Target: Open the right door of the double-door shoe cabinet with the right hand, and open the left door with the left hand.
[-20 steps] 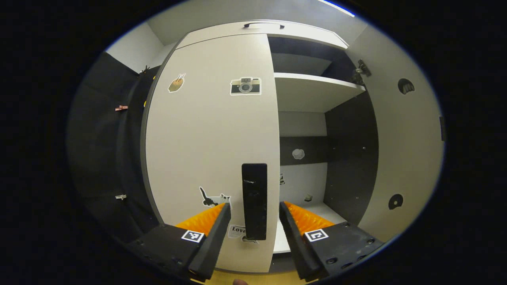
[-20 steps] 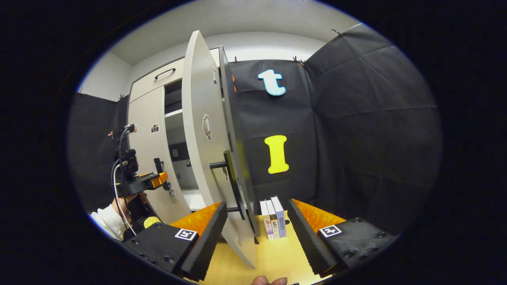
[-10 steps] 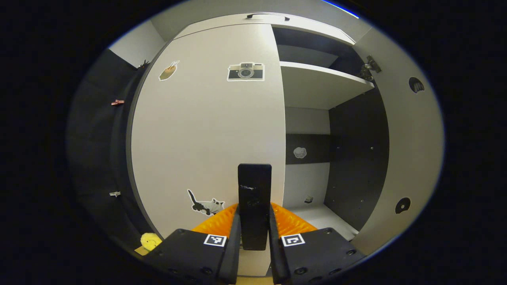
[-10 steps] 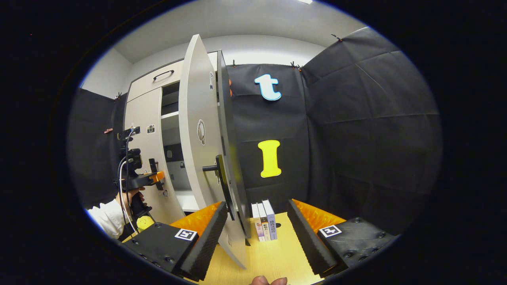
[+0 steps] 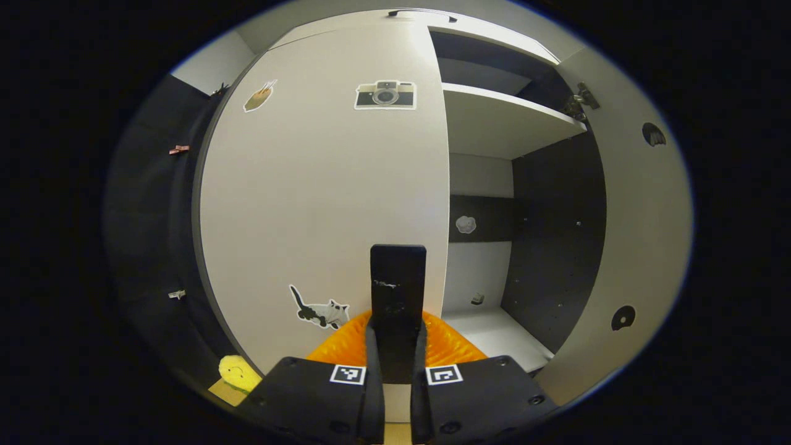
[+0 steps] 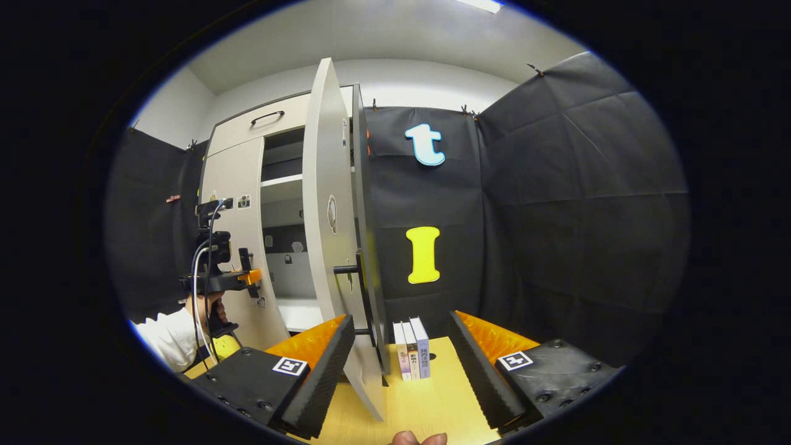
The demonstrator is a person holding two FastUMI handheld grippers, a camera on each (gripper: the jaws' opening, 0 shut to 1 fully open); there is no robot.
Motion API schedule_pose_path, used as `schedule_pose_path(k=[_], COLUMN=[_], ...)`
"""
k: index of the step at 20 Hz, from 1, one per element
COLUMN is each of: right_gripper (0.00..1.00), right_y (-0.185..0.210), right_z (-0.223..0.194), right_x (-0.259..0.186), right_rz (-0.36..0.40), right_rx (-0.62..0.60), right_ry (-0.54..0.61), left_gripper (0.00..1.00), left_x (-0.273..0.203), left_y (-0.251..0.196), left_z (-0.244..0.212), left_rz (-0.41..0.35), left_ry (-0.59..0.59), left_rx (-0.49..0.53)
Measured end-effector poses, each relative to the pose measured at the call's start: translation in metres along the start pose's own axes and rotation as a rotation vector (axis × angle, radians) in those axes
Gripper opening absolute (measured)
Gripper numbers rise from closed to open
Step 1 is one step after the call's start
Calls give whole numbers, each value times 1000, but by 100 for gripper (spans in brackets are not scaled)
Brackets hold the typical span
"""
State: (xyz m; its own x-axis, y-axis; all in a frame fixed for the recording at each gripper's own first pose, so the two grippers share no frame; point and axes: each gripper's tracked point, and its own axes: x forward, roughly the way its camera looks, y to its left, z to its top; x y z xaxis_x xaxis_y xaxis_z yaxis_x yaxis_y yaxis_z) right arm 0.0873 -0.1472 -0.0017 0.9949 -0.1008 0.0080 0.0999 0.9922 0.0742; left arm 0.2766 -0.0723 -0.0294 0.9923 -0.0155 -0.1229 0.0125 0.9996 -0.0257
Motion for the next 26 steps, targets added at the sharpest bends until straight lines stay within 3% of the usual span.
schedule_pose_path(k=[5, 12, 20, 26], right_gripper=[96, 96, 96, 96], right_y=[4, 28, 73, 119], right_z=[5, 14, 11, 9], right_x=[-5, -10, -14, -17], right_rz=[-17, -11, 15, 69], right_rx=[-1, -23, -32, -15], right_ry=[-10, -32, -34, -38], left_gripper=[20, 19, 18, 17], left_x=[-26, -39, -64, -99], left_y=[7, 27, 49, 104], left_z=[5, 6, 3, -2], left_rz=[-16, -93, -81, -41], left_ry=[-12, 20, 14, 19], left_rx=[-18, -50, -55, -50])
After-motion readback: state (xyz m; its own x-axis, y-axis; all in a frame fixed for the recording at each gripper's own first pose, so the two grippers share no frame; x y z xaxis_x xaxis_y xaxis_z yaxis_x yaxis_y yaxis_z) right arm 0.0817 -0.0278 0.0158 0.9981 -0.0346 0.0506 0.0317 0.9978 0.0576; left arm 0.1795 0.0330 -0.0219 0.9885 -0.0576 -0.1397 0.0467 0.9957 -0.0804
